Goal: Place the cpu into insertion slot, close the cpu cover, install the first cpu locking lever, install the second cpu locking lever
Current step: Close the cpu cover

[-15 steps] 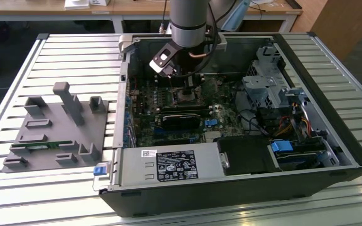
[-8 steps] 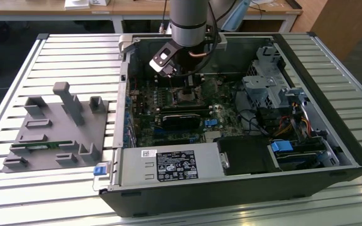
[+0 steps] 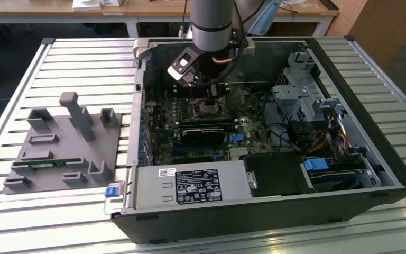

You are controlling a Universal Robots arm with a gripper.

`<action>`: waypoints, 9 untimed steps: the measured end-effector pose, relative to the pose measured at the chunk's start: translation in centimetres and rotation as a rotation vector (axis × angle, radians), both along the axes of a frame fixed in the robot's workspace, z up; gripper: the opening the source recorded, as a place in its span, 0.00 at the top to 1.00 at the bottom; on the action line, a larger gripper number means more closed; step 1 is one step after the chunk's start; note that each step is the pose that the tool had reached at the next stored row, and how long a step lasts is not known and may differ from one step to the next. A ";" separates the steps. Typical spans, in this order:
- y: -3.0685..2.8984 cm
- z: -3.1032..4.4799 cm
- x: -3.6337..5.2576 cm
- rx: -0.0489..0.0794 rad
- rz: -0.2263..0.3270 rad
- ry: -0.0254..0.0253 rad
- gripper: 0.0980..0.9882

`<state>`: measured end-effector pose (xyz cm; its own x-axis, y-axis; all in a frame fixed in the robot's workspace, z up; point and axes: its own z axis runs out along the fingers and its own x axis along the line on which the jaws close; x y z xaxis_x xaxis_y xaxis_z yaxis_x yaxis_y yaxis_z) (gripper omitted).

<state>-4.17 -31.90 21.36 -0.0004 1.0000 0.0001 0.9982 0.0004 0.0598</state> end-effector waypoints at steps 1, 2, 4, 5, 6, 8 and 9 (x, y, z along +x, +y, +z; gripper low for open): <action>0.00 0.06 0.00 0.000 0.000 0.0001 0.99; 0.00 0.12 0.00 0.000 0.000 0.0001 0.99; 0.00 0.21 0.00 0.000 0.000 0.0000 0.99; 0.00 0.26 0.00 0.000 0.000 0.0000 0.99; 0.00 0.34 0.00 0.000 0.000 0.0000 0.99; 0.00 0.49 0.00 0.000 0.000 0.0000 0.99; 0.00 0.55 0.00 0.000 0.000 0.0001 0.99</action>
